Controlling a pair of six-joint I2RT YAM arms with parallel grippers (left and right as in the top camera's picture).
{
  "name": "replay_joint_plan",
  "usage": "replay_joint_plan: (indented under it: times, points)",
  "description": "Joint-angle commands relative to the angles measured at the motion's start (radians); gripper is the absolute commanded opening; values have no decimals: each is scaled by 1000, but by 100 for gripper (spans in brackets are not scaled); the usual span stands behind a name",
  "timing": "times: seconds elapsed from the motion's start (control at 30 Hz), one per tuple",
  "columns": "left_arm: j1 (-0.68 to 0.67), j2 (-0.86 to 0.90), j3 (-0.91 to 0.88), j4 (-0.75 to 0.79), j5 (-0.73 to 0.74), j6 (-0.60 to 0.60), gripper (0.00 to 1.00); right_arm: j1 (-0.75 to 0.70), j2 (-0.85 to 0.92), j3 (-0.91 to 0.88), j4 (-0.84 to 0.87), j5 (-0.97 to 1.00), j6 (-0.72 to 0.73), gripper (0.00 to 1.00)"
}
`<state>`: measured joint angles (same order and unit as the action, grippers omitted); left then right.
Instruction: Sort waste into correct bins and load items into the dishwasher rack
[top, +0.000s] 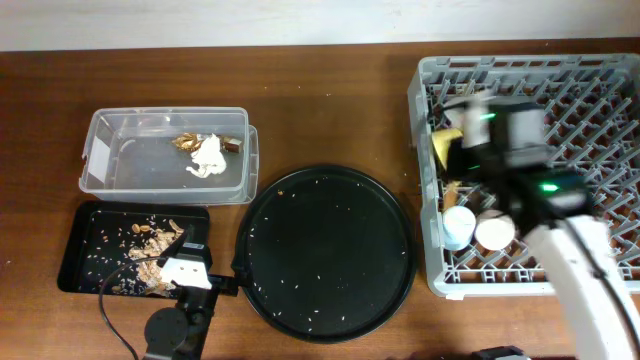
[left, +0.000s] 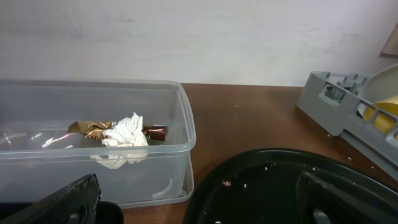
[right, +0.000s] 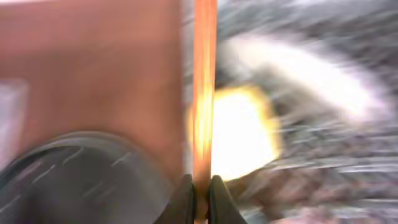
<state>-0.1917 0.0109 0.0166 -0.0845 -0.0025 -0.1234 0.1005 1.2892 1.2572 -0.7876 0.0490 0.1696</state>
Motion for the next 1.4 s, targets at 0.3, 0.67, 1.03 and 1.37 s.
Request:
replay_joint_plan:
  times: [0.3,0.67,1.03,1.37]
  points:
    - [-4,-2,-7,2,7,12,99,-404,200,3,209,251,-369,4]
    - [-4,-2,-7,2,7,12,99,-397,354,5,194,288,-400,49]
    - [-4,-2,-7,2,7,12,99,-37,-77,237,-195,-225,-78,71]
    - [-4,-2,-7,2,7,12,99,357,-397,237,-266,-282,-79,99]
